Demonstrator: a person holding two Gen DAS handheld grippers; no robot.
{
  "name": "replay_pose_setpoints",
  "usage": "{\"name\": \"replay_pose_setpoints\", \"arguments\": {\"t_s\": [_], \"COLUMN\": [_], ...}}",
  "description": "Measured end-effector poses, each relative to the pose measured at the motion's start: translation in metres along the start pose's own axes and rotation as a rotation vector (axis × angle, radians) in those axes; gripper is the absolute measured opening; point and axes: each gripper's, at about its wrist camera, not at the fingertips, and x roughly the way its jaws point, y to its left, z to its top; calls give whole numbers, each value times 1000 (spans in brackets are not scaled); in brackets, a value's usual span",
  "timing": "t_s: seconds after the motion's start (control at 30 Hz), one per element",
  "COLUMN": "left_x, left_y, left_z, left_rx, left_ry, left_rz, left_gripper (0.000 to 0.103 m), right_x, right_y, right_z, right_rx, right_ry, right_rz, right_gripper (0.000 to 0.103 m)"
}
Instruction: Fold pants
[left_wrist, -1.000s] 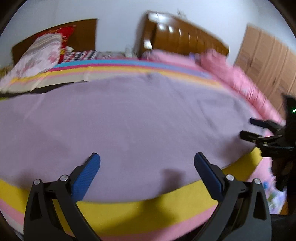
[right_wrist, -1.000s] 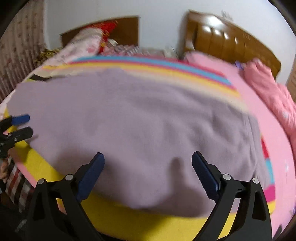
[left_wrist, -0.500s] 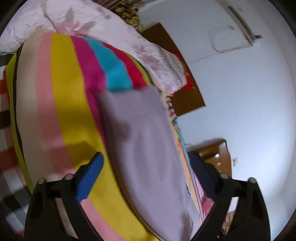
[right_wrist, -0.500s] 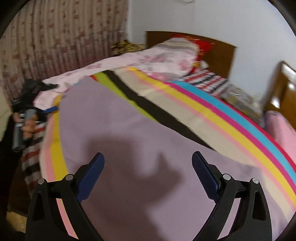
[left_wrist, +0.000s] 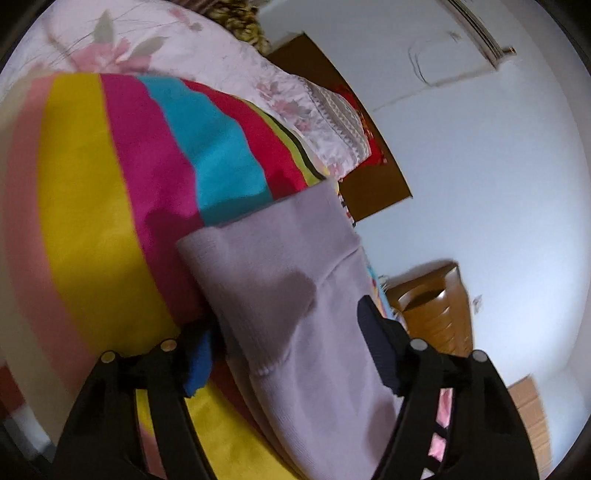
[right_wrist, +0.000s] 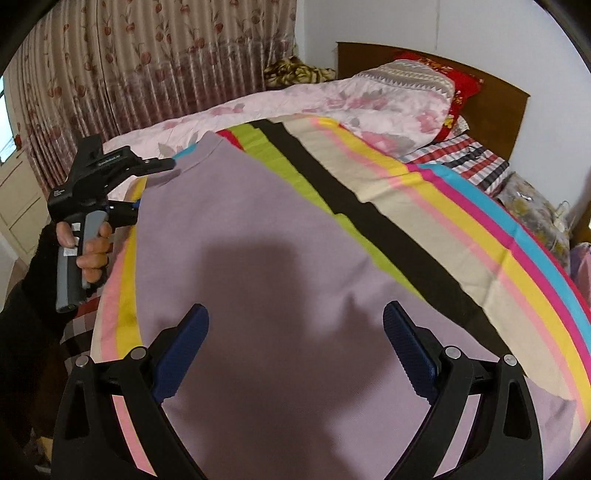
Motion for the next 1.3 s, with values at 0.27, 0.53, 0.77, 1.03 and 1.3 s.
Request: {"name": "replay_pose_setpoints", "arguments": {"t_s": [0.27, 0.53, 0.77, 1.03, 1.3], "left_x": [-1, -35, -47, 9, -31], "left_y": [-14, -119, -263, -319, -281], "left_z": [0, -10, -83, -297, -326], "left_rx": [63, 401, 874, 1394, 1318], "left_ry": [-13, -139, -144, 182, 219], "left_rz": [62, 150, 175, 46, -113], "left_gripper": [18, 15, 15, 77, 91], "right_x": [32, 42, 16, -158, -196], "right_y": [16, 22, 0, -163, -182], "right_z": [-9, -14, -15, -99, -181], "right_rx": [-9, -47, 52, 634, 709], "right_ry": [70, 123, 48, -382, -277], "right_rz": [19, 26, 73, -123, -134], "right_gripper": [92, 99, 86, 91, 91]}}
